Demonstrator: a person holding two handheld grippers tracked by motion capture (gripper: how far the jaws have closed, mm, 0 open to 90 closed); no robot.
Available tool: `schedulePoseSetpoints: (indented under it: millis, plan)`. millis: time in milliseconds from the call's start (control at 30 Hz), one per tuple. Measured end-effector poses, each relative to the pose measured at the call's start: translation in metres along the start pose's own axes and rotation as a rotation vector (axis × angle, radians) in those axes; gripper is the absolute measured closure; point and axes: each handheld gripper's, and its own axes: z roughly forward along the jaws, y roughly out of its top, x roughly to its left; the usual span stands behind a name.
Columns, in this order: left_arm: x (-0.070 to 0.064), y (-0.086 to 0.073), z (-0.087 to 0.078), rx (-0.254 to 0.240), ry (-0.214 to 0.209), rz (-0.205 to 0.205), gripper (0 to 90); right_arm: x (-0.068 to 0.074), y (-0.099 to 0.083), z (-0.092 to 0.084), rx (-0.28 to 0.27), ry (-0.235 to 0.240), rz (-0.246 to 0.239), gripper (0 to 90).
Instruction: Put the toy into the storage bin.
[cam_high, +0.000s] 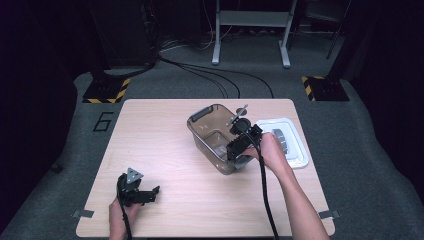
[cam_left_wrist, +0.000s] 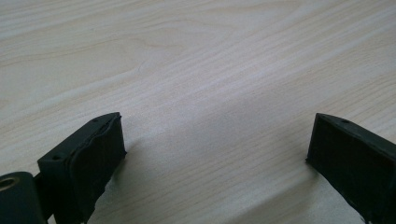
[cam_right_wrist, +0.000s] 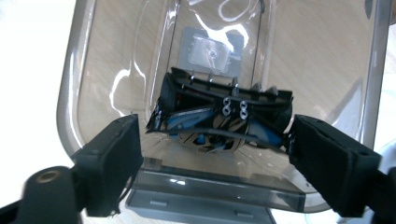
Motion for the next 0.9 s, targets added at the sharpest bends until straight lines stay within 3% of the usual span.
schedulePoseSetpoints:
  millis: [267,500,633,767,900]
  plan:
    - [0.000,0.000,0.000,0.000,0.000,-0.001,3.9,-0.002,-0.007,-0.011,-0.036,0.005,0.016,10.3]
    - [0.000,0.000,0.000,0.000,0.000,0.000,3.9,-0.016,-0.023,-0.026,-0.094,-0.009,0.036,5.9]
    - [0.000,0.000,0.000,0.000,0.000,0.000,3.9,-0.030,-0.036,-0.035,-0.128,-0.027,0.072,3.8]
    - [0.000,0.000,0.000,-0.001,0.000,-0.002,4.1,-0.046,-0.051,-0.040,-0.162,-0.051,0.155,1.9]
    - [0.000,0.000,0.000,-0.001,0.000,-0.001,4.1,-0.063,-0.066,-0.037,-0.172,-0.073,0.204,0.3]
